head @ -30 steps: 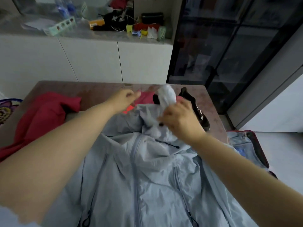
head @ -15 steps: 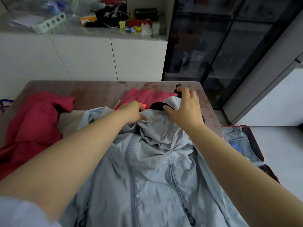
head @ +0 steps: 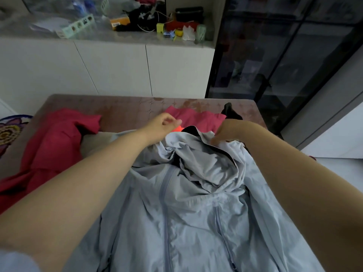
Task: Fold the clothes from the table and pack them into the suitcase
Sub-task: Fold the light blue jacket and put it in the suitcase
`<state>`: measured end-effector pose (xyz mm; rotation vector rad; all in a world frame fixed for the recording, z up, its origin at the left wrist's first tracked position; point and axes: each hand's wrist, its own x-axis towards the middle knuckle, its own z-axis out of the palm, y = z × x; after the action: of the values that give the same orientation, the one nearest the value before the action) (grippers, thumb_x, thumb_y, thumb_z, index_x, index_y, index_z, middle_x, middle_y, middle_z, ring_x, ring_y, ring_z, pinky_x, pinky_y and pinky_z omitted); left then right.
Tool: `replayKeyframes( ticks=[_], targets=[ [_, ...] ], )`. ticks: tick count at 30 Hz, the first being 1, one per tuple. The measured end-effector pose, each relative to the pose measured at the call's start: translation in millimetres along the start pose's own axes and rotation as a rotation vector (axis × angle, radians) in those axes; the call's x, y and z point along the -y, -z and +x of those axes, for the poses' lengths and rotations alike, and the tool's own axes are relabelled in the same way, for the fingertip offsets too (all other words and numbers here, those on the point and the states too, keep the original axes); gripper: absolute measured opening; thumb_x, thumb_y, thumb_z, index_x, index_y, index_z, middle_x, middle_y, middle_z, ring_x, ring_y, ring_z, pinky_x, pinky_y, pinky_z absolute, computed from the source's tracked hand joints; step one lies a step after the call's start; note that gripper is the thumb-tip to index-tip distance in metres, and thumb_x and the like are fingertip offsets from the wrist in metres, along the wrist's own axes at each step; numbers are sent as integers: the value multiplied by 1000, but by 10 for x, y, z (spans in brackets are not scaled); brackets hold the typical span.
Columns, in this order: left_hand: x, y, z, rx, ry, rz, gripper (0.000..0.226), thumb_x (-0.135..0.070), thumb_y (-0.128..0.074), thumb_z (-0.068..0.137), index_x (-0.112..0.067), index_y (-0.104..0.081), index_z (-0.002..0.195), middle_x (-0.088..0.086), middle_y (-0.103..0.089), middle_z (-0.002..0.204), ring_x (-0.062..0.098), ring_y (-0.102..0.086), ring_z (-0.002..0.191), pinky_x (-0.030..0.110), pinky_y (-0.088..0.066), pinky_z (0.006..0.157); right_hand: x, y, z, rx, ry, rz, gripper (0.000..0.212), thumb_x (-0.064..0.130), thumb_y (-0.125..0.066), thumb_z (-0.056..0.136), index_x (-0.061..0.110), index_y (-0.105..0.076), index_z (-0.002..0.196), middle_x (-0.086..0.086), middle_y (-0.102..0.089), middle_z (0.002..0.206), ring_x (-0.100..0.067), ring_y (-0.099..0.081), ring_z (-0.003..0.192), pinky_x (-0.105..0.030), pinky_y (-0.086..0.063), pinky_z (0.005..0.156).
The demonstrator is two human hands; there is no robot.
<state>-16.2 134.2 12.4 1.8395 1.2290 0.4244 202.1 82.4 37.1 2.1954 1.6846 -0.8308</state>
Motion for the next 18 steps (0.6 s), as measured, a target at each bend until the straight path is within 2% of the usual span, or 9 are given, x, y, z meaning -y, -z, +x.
replayKeyframes(
  ticks=[2,4,6,7,9,12,14,16,18],
  targets=[
    [40,-30,80,-11,105,14,53,-40,-55,92,-13,-41,135,2,-50,119,15,-49,103,23,-36,79,-52,105,-29,-1,76,-39,25,30,-71,80,7,-64,88,1,-53,72,-13,-46,62,-21,-37,56],
    [73,-50,150,163,174,143,66,-49,-63,82,-13,-41,133,2,-53,120,21,-52,104,30,-41,83,-78,245,-39,-36,130,-97,32,27,-76,76,9,-66,101,0,-61,83,-16,-55,72,-25,-44,65],
    [41,-88,193,368,141,311,52,-50,-62,73,-16,-51,112,6,-60,110,24,-55,95,34,-45,82,-122,414,-40,-40,130,-167,34,32,-79,71,17,-64,99,-4,-67,96,-22,-62,86,-29,-49,75],
    [15,-119,208,427,122,380,43,-47,-61,75,-19,-51,106,3,-59,109,23,-55,95,34,-47,84,-142,493,-66,-23,121,-222,33,34,-78,72,20,-62,97,-6,-68,95,-22,-62,83,-28,-49,71],
    [-24,-178,284,450,140,412,41,-39,-61,82,-22,-55,120,-4,-55,118,21,-56,105,35,-47,92,-196,618,-98,23,81,-305,33,36,-74,76,13,-64,98,-9,-64,83,-20,-54,65,-23,-43,57],
    [-55,-216,491,251,130,266,49,-22,-70,83,-12,-55,129,5,-59,126,23,-57,112,29,-44,92,-230,694,-38,-77,42,-288,19,23,-67,84,4,-64,87,-2,-58,64,-17,-50,55,-23,-43,53],
    [-85,-179,648,15,127,47,58,-13,-73,80,-8,-48,132,11,-55,131,26,-58,108,31,-45,89,-248,690,60,-367,15,-184,2,9,-60,86,7,-60,87,-3,-60,72,-24,-56,70,-29,-47,62],
    [-176,-68,752,-199,101,-188,61,-7,-70,81,-9,-42,135,12,-53,128,21,-58,91,25,-47,76,-269,682,110,-753,-9,114,12,2,-49,86,13,-51,89,-6,-57,83,-28,-52,79,-33,-40,64],
    [-300,107,803,-378,43,-327,55,-5,-66,84,-10,-42,134,12,-54,115,18,-54,90,21,-46,71,-286,694,58,-1049,118,474,20,-2,-41,84,18,-43,83,-1,-55,82,-22,-49,77,-33,-37,63]
  ],
)
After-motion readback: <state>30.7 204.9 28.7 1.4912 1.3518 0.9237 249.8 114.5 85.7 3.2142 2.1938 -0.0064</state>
